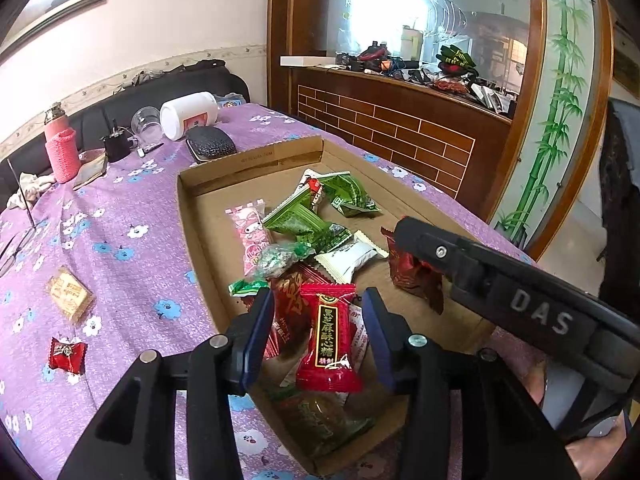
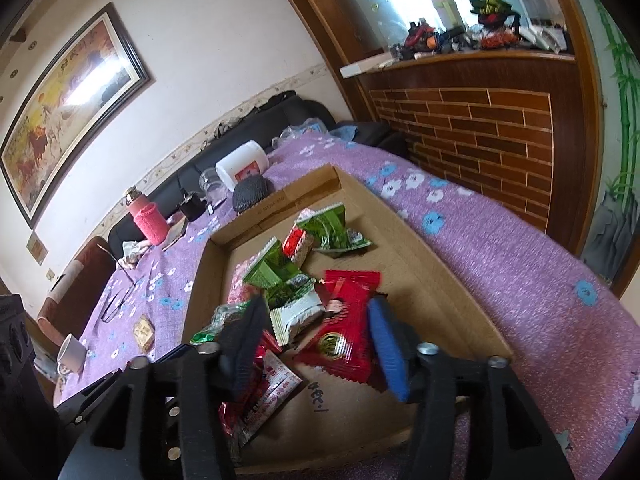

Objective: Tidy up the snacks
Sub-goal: 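Open the right gripper to drop its red packet while the left drops its red packet, then move both open grippers back toward the remaining snacks on the table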

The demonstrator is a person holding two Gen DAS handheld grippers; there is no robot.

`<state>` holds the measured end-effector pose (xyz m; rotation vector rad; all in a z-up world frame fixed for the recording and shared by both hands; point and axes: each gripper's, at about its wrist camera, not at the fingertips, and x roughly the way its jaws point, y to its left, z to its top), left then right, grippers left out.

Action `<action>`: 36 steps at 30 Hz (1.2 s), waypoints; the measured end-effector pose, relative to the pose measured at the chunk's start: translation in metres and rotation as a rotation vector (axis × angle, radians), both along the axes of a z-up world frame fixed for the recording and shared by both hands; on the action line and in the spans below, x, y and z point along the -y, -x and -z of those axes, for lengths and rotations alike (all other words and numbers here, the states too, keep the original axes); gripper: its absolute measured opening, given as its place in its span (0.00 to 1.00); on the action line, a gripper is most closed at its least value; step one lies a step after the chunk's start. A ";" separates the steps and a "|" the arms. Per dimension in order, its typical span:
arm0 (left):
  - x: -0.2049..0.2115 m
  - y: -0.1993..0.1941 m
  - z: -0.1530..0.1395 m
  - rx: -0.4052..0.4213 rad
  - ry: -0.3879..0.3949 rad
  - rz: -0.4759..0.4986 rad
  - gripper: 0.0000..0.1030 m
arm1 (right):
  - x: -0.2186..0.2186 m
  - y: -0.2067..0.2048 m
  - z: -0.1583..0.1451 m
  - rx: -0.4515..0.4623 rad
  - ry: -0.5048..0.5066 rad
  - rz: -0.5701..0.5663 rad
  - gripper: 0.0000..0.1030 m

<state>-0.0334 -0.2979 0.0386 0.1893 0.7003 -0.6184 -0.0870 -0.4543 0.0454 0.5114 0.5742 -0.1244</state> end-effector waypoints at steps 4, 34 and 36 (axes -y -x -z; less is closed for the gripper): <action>-0.002 0.000 -0.002 0.011 0.005 -0.010 0.43 | -0.004 0.001 -0.004 0.010 0.027 0.002 0.69; -0.024 -0.011 -0.024 0.050 0.009 -0.158 0.50 | -0.019 0.038 -0.044 0.067 -0.011 -0.071 0.69; -0.033 -0.010 -0.033 0.052 0.017 -0.174 0.58 | -0.022 0.037 -0.045 0.064 -0.015 -0.081 0.69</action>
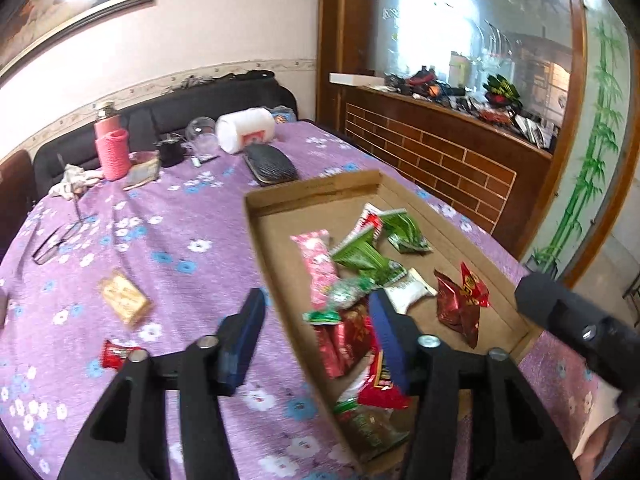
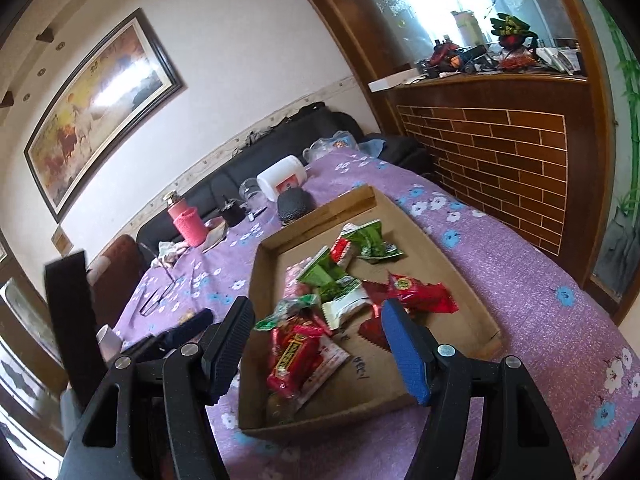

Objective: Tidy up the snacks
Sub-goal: 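Move both open grippers back toward the remaining snacks on the table, then grasp the yellow cake packet with the right gripper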

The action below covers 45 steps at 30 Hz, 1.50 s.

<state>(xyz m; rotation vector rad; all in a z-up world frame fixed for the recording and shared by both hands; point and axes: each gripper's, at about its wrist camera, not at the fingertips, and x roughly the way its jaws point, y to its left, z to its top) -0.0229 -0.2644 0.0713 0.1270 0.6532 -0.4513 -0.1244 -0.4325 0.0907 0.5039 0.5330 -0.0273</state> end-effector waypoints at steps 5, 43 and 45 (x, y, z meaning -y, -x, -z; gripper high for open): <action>-0.038 -0.003 -0.028 0.032 -0.028 -0.068 0.67 | -0.008 -0.009 0.000 -0.035 -0.042 -0.028 0.69; -0.290 -0.123 0.019 -0.226 0.065 -0.560 0.77 | -0.287 -0.263 0.073 -0.451 0.512 -0.678 0.39; -0.290 -0.124 0.020 -0.228 0.061 -0.555 0.77 | -0.284 -0.258 0.074 -0.432 0.518 -0.662 0.35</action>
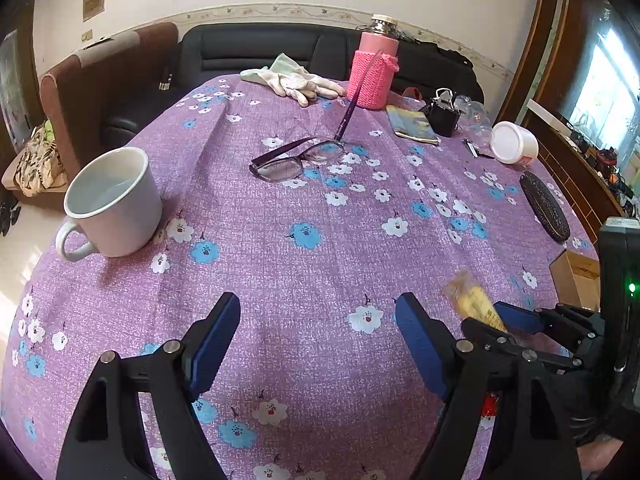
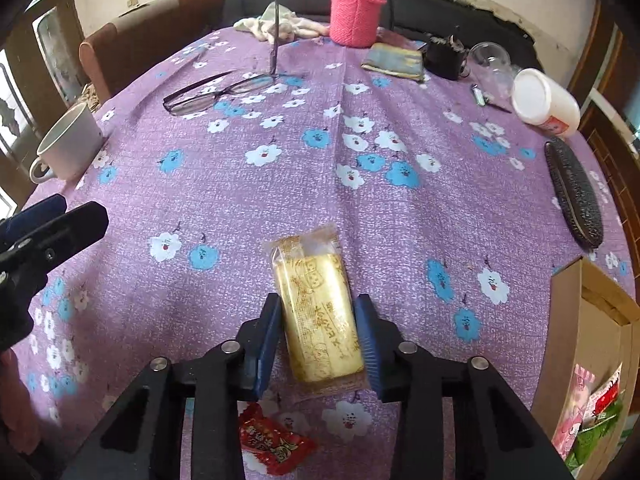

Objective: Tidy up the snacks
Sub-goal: 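Grasp the yellow cake packet with the right gripper, then lift the yellow cake packet with the right gripper while the left approaches the red candy packet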

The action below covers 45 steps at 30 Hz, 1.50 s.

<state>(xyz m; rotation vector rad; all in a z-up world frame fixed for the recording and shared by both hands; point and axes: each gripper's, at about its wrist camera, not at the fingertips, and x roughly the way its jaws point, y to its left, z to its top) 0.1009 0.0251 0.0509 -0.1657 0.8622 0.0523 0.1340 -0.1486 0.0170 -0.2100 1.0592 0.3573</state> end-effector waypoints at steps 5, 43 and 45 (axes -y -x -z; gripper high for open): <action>-0.001 0.000 0.000 0.003 0.004 -0.003 0.77 | 0.020 0.019 0.000 0.009 -0.007 0.051 0.35; 0.086 0.027 0.016 -0.186 -0.055 0.521 0.25 | 0.099 0.092 -0.020 0.166 -0.529 0.212 0.35; 0.087 0.025 0.020 -0.195 -0.063 0.521 0.31 | 0.100 0.094 -0.022 0.173 -0.529 0.212 0.35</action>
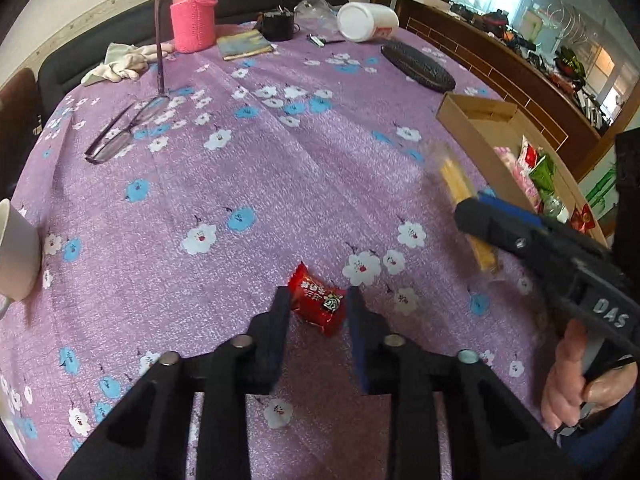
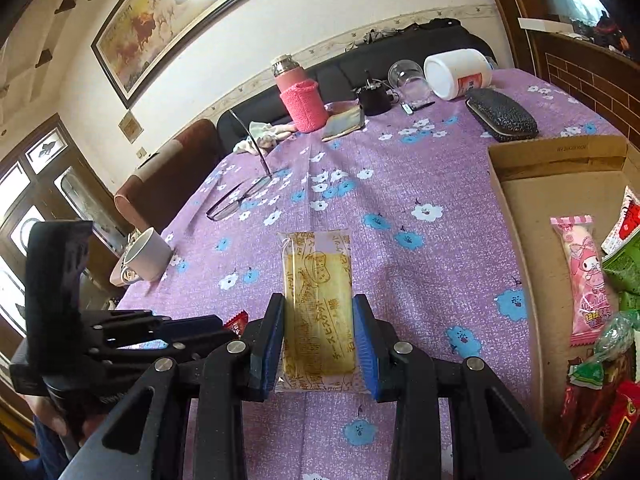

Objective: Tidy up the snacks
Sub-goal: 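Lift the yellow cake packet with the right gripper while the left approaches the red candy packet, then grasp the small red candy packet with the left gripper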

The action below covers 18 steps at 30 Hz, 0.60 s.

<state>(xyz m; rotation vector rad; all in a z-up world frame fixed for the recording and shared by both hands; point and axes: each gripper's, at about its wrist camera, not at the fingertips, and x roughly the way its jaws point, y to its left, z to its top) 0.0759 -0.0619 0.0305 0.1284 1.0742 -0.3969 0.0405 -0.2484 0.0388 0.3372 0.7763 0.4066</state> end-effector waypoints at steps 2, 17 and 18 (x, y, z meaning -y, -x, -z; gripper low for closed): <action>0.002 -0.001 0.005 -0.008 -0.010 0.005 0.32 | 0.001 0.001 0.000 0.001 -0.004 -0.002 0.35; 0.006 -0.004 0.012 0.052 -0.058 -0.037 0.18 | 0.003 0.003 -0.002 0.011 -0.008 0.004 0.35; 0.006 -0.004 0.012 0.056 -0.058 -0.042 0.18 | 0.003 0.004 -0.002 0.010 -0.009 0.003 0.35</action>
